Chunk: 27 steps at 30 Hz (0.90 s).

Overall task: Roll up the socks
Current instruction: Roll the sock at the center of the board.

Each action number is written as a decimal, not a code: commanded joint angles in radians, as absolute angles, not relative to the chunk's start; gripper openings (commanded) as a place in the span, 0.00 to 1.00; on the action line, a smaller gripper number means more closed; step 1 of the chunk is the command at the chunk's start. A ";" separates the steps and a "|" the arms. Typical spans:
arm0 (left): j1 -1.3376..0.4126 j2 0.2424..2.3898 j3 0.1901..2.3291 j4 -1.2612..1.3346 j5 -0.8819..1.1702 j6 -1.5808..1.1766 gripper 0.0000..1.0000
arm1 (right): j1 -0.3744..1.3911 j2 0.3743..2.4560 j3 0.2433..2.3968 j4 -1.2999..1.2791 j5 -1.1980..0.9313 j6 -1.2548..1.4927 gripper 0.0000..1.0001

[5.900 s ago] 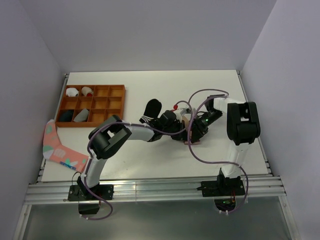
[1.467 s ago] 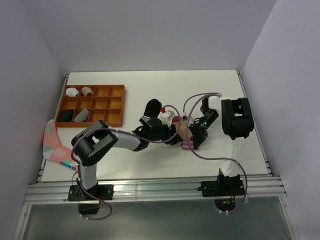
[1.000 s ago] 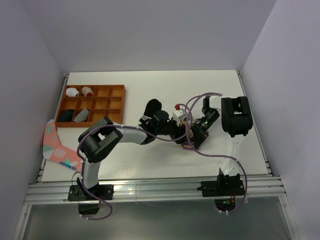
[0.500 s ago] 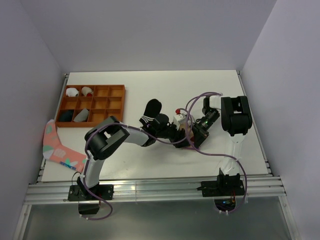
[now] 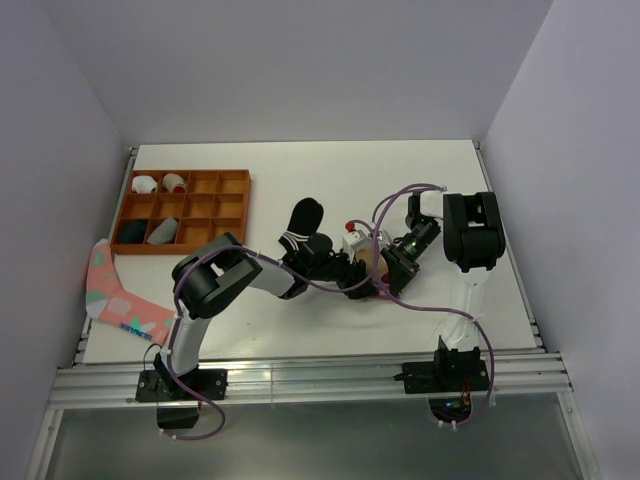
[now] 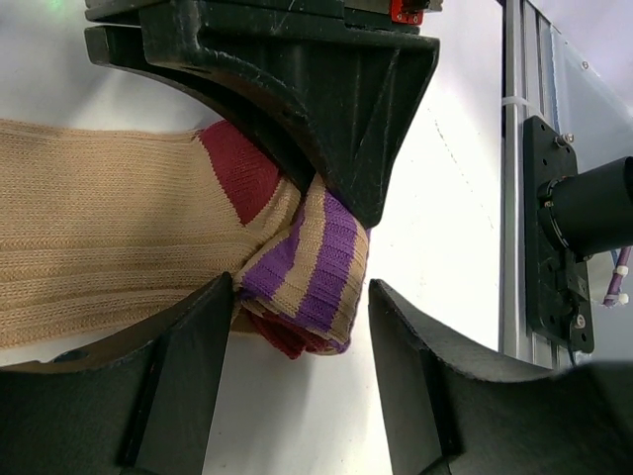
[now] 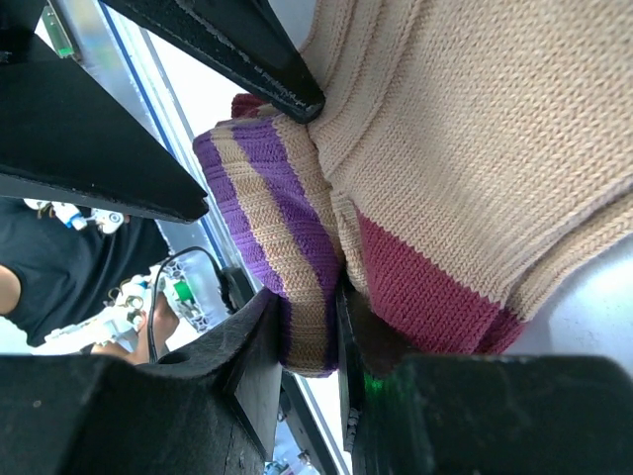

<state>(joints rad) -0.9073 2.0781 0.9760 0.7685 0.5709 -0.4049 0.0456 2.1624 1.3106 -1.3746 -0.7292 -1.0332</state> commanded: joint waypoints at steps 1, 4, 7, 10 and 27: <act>-0.914 2.053 0.963 0.844 0.575 -0.422 0.62 | 0.035 2.163 1.321 -1.324 -0.687 -1.026 0.12; -0.914 2.034 0.980 0.832 0.561 -0.416 0.62 | 0.035 2.164 1.327 -1.327 -0.687 -1.023 0.12; -0.913 2.042 1.009 0.810 0.552 -0.405 0.62 | 0.037 2.167 1.330 -1.327 -0.686 -1.017 0.12; -0.910 2.051 1.008 0.825 0.538 -0.419 0.62 | 0.037 2.166 1.328 -1.324 -0.687 -1.014 0.12; -0.879 2.085 1.065 0.833 0.592 -0.434 0.63 | 0.035 2.177 1.324 -1.316 -0.676 -1.003 0.11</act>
